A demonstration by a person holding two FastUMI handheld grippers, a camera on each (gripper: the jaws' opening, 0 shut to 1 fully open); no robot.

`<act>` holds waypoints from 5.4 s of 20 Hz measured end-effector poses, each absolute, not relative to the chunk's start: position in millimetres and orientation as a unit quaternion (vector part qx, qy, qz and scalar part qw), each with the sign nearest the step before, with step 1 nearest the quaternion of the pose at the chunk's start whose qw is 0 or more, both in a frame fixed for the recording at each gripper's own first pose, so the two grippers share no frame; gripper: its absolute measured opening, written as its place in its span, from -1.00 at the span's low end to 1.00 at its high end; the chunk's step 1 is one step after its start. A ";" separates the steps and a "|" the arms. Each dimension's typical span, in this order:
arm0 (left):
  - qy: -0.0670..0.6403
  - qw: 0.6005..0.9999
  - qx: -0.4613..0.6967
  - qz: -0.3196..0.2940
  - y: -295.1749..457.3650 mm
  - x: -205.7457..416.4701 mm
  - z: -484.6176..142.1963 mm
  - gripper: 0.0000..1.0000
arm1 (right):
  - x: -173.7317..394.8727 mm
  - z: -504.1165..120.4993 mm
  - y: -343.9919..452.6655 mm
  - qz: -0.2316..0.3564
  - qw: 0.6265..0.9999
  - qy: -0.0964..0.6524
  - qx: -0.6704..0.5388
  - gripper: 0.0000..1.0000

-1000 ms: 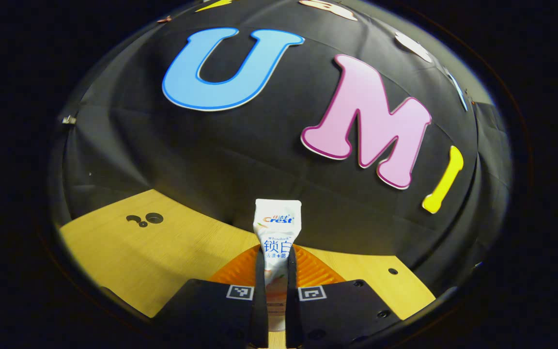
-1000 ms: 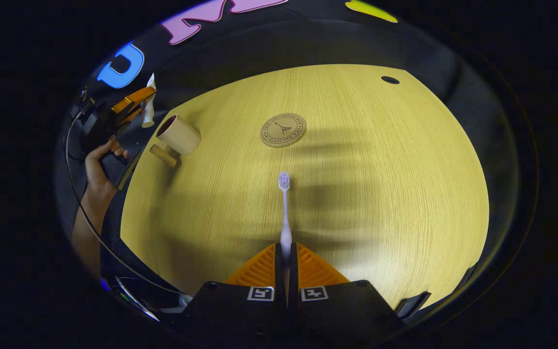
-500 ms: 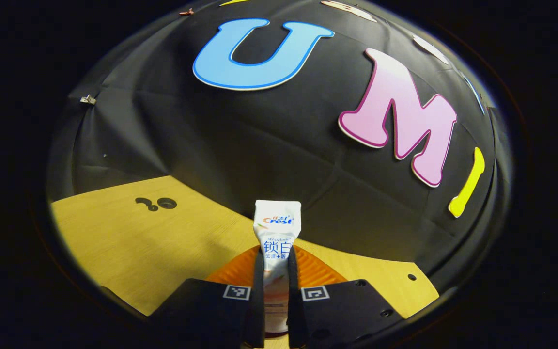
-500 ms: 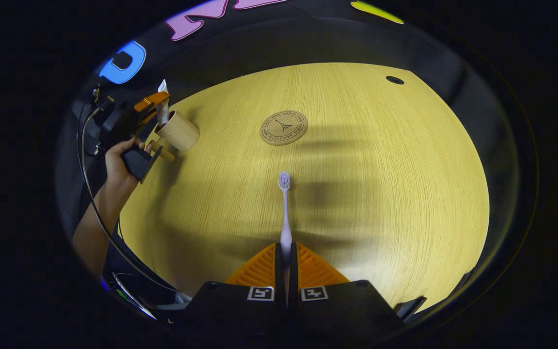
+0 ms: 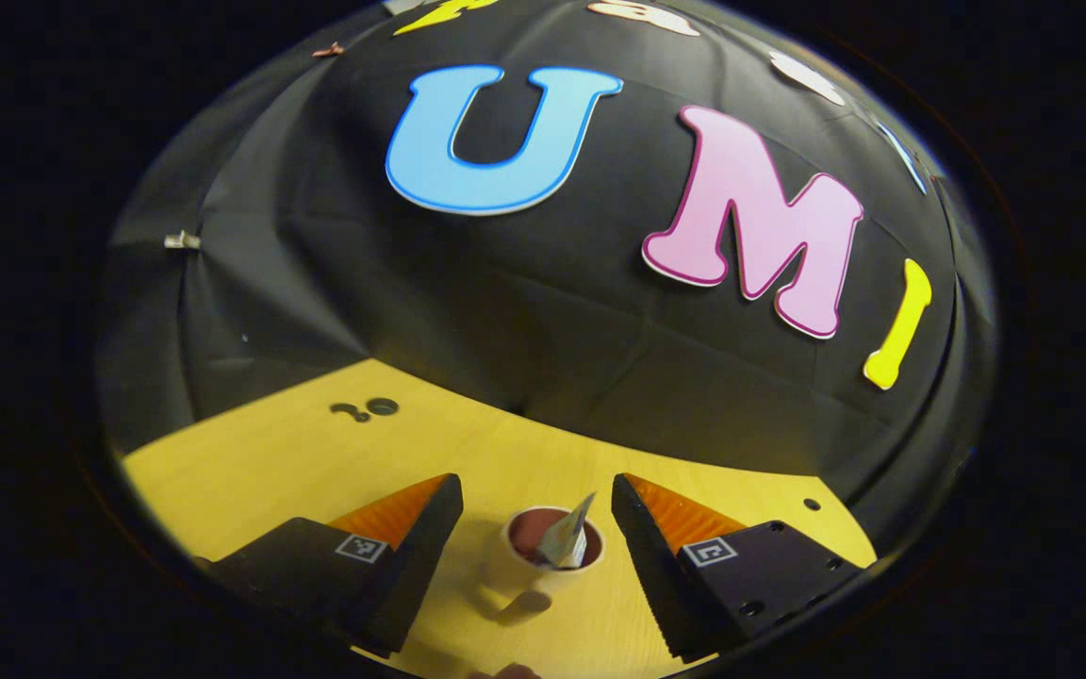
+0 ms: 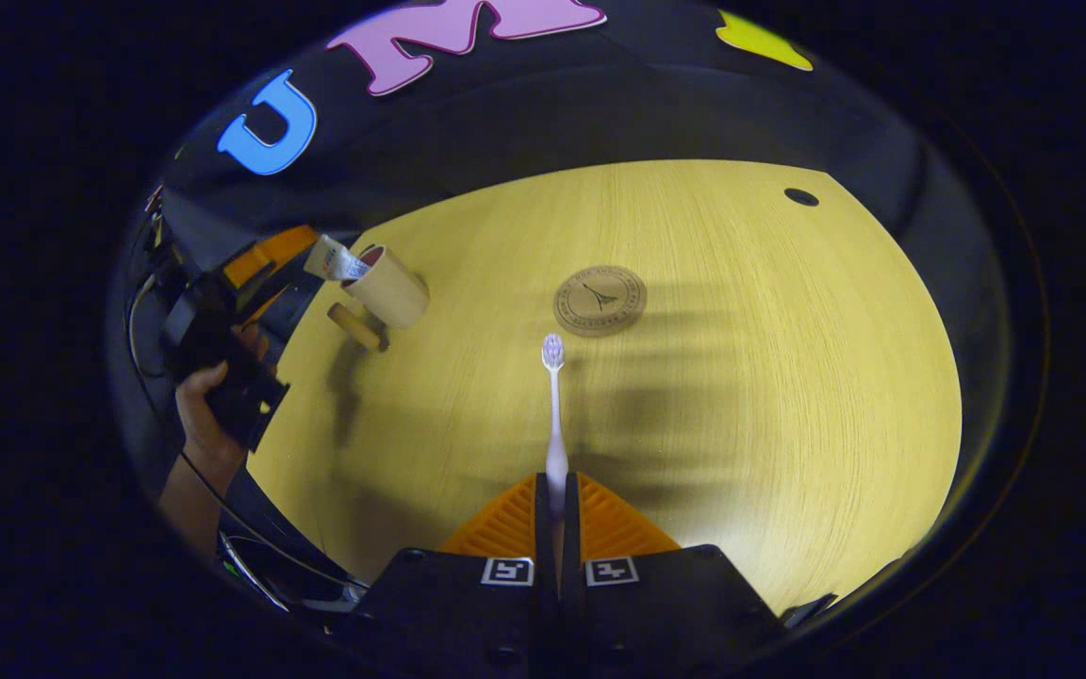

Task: Put the toothbrush and toothpaste on the desktop into the cup, then pick up the cup and place it on the coaster on the desktop.

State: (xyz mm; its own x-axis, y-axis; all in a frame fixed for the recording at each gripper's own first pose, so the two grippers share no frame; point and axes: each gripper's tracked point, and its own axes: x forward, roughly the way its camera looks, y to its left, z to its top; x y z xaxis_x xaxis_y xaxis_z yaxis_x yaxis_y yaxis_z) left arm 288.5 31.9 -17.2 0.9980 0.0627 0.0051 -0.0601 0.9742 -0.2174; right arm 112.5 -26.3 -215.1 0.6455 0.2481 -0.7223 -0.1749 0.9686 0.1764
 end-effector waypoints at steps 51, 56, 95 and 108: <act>0.077 0.984 -0.139 0.079 89.1 172.1 -125.4 0.95 | 321.9 -177.5 239.2 0.310 0.948 0.066 -0.016 -0.70; 0.078 0.988 -0.119 0.051 66.0 184.5 -115.6 0.96 | 298.9 -183.4 193.4 0.297 0.950 0.095 -0.010 -0.04; 0.433 0.898 0.060 -0.055 1.0 339.3 -177.7 0.05 | 119.0 -162.3 -264.4 -0.146 0.968 0.191 0.078 0.96; 0.400 0.911 0.063 -0.077 -16.7 336.4 -157.2 -0.34 | 91.7 -169.6 -255.1 -0.151 0.961 0.207 0.102 0.96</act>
